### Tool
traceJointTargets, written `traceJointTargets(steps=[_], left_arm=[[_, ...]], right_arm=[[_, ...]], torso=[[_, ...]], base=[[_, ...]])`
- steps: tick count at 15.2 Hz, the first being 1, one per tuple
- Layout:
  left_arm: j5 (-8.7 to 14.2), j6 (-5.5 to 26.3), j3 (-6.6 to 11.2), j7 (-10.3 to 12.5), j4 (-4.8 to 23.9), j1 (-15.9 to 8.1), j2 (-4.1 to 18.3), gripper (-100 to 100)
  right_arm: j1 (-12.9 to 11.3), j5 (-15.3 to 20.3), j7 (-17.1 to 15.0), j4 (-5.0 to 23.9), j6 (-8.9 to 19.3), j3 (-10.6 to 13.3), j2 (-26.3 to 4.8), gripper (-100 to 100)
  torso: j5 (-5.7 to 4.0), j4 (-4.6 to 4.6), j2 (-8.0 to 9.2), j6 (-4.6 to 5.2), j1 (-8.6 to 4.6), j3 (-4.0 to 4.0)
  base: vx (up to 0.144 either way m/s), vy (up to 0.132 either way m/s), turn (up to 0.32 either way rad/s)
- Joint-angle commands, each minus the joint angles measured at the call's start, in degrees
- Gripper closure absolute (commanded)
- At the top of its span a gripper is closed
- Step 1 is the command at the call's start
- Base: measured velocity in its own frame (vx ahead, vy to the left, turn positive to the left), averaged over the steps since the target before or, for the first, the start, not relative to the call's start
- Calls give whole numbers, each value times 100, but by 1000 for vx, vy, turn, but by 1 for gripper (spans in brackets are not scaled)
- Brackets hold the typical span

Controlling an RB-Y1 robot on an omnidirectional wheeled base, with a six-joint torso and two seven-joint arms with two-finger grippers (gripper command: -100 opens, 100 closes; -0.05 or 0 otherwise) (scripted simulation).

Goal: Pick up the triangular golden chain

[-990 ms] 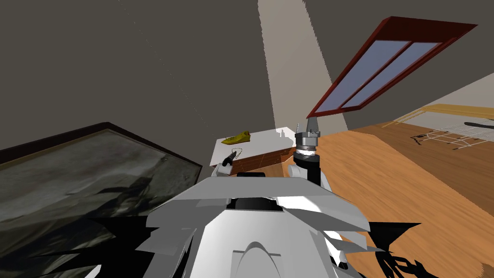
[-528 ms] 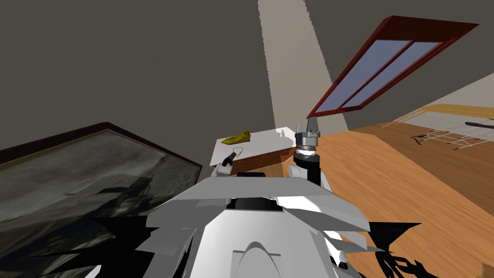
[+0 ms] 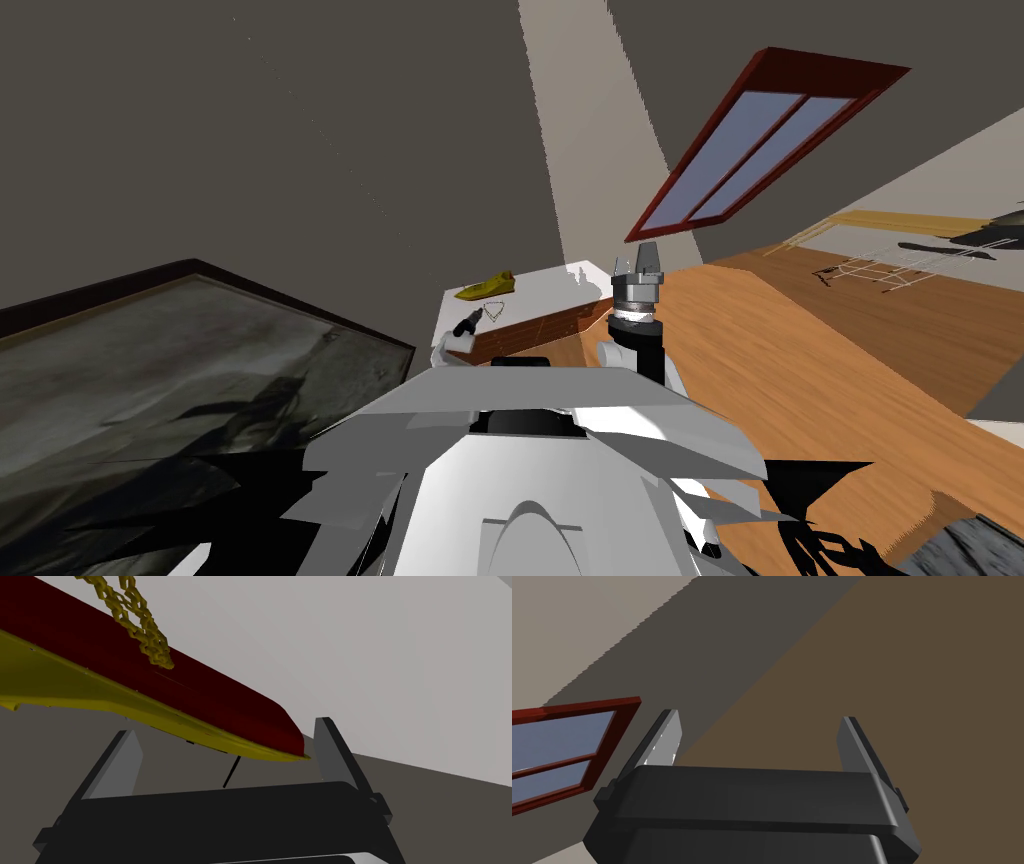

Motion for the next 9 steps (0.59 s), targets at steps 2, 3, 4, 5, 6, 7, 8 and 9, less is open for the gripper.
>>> traceJointTargets(steps=[2,3,4,5,6,7,8,9], left_arm=[[101,328,220,0,-127,-110,89,-100],[147,462,319,-8,-159,-162,124,-100],[147,462,319,-8,-159,-162,124,-100],[197,604,422,-21,-191,-214,158,-100],[250,754,528,-39,-221,-265,191,-100],[250,754,528,-39,-221,-265,191,-100],[306,912,637,-62,-249,-315,223,-100],[365,1055,749,-90,-277,-365,254,-100]], right_arm=[[0,0,0,0,0,0,0,0],[0,0,0,0,0,0,0,0],[0,0,0,0,0,0,0,0],[0,0,0,0,0,0,0,0],[0,0,0,0,0,0,0,0],[0,0,0,0,0,0,0,0],[0,0,0,0,0,0,0,0],[0,0,0,0,0,0,0,0]], torso=[[0,0,-1,0,-1,-1],[0,0,-1,1,-2,-1],[-1,0,0,1,-4,0],[-1,0,0,0,-4,0],[-1,0,0,1,-4,0],[-1,0,0,2,-4,0],[-1,0,0,0,-4,0],[0,-1,-2,1,-4,-1]], base=[[-17,1,-105],[-23,-5,-166],[-21,-2,-116],[-21,-4,-117],[-22,-6,-178],[-17,-1,-125],[-13,-2,-109],[-15,-8,-170]])
